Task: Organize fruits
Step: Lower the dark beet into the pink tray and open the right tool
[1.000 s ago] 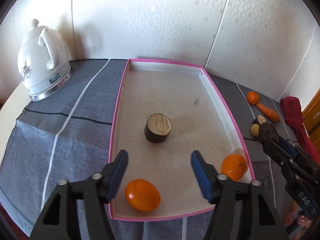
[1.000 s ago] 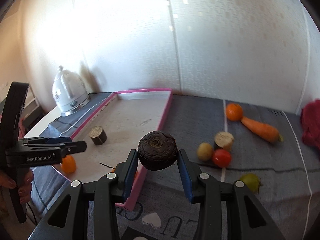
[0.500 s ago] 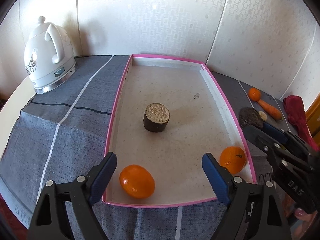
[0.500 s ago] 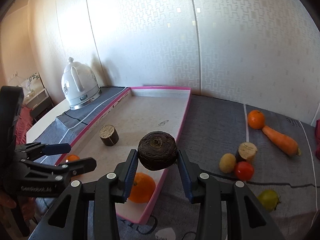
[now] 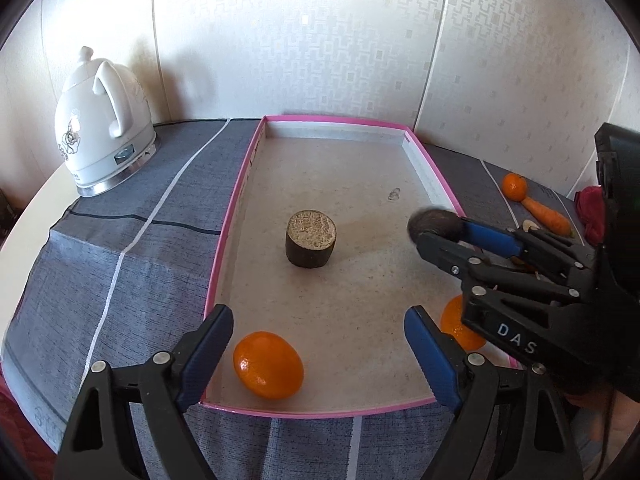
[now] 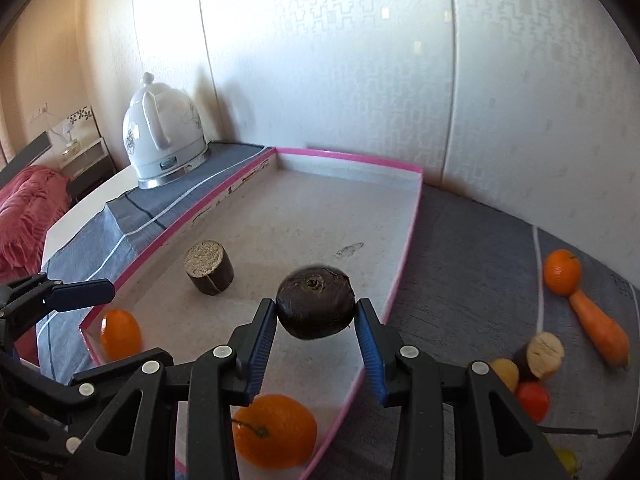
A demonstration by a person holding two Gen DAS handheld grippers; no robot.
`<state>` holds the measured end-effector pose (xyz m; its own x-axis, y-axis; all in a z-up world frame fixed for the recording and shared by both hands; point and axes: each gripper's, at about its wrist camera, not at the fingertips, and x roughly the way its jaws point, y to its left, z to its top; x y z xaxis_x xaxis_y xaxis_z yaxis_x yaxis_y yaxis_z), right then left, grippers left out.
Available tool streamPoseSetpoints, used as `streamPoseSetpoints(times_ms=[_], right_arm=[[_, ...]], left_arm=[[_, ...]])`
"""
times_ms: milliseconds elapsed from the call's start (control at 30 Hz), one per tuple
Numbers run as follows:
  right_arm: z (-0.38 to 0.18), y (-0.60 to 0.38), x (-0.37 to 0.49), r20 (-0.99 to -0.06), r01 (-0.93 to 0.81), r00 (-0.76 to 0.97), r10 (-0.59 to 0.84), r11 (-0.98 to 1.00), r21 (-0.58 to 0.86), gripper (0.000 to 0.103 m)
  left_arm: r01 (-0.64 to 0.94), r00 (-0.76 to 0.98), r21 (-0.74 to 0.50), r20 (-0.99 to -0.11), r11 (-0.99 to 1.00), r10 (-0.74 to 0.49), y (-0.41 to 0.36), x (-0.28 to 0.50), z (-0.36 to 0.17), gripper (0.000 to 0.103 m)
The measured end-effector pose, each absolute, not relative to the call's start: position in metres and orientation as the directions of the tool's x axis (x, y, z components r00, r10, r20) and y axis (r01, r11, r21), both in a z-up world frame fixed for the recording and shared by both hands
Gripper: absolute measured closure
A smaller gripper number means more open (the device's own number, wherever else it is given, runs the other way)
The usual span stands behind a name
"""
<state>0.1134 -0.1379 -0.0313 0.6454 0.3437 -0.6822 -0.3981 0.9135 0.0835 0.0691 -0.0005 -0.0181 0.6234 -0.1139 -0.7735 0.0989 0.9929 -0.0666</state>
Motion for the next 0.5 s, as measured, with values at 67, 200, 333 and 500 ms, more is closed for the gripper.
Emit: streamPoseSetpoints(times_ms=[67,200,333,500], right_arm=[[-0.03,-0.136,0.113,-0.682,-0.398,0.648,0.338,0.914,0.075,0.061],[-0.024,-0.138,0.107,-0.671,-0.388,0.668,0.322,0.92,0.055,0.06],[-0.017,-0.149,0.103,-0.653,-0.337,0.686,0.321,0.935,0.106,0.06],[-0.013,-0.162,0.1,-0.65,-0.276,0.697,0.303,0.95,0.147,0.06]], left_arm=[[0.099,0.621,-0.074,-0.774,0.992,-0.119,0.0,0.068,-0.018,0.015],[0.091,0.619,-0.079,-0.777,0.993,-0.118,0.0,0.069,-0.018,0.015],[0.094,0.622,-0.078,-0.774,0.993,-0.119,0.0,0.069,-0.018,0.015],[0.095,0.626,-0.076,-0.771,0.993,-0.119,-0.001,0.07,-0.018,0.015]])
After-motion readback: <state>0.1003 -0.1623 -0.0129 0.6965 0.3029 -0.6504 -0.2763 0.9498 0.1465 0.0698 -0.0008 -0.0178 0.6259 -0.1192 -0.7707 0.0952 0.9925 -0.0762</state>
